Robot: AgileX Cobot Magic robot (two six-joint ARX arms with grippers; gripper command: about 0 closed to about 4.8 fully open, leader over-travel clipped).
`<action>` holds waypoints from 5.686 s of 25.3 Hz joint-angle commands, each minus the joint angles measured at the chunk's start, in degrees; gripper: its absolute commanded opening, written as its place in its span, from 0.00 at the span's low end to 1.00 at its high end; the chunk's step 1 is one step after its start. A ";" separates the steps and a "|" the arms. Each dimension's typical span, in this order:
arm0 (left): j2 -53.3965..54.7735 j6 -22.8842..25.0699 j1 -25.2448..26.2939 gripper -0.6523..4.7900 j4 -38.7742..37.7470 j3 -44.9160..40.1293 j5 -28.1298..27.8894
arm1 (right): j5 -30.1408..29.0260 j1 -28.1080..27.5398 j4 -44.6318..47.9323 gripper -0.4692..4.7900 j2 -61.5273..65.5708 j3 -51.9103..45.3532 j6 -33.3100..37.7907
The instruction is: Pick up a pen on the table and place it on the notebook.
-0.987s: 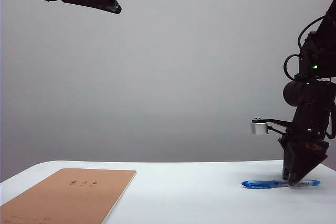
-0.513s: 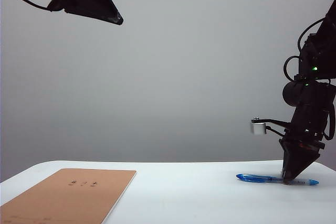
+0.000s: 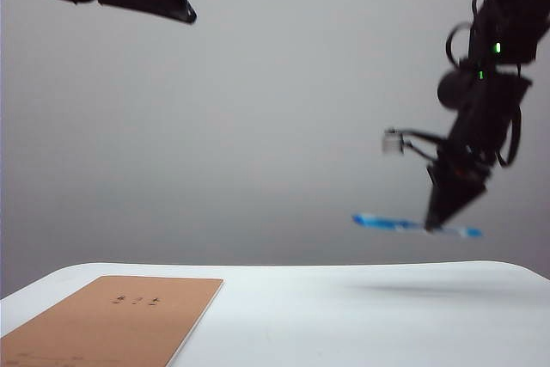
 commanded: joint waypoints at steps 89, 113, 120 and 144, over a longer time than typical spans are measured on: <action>-62.86 -1.38 0.11 0.11 2.16 -32.72 -29.11 | 22.93 12.11 31.32 0.09 -95.32 -41.90 57.79; -62.03 -11.82 24.33 0.11 22.23 -56.11 -18.36 | 33.70 12.22 48.81 0.09 -121.22 -85.72 73.57; -71.97 -12.41 24.33 0.11 18.29 -58.31 -15.74 | 35.39 12.48 51.41 0.09 -122.42 -90.68 70.23; -72.00 -10.93 24.37 0.11 18.36 -61.13 -15.45 | 27.80 -2.99 54.29 0.09 -122.42 -96.72 69.31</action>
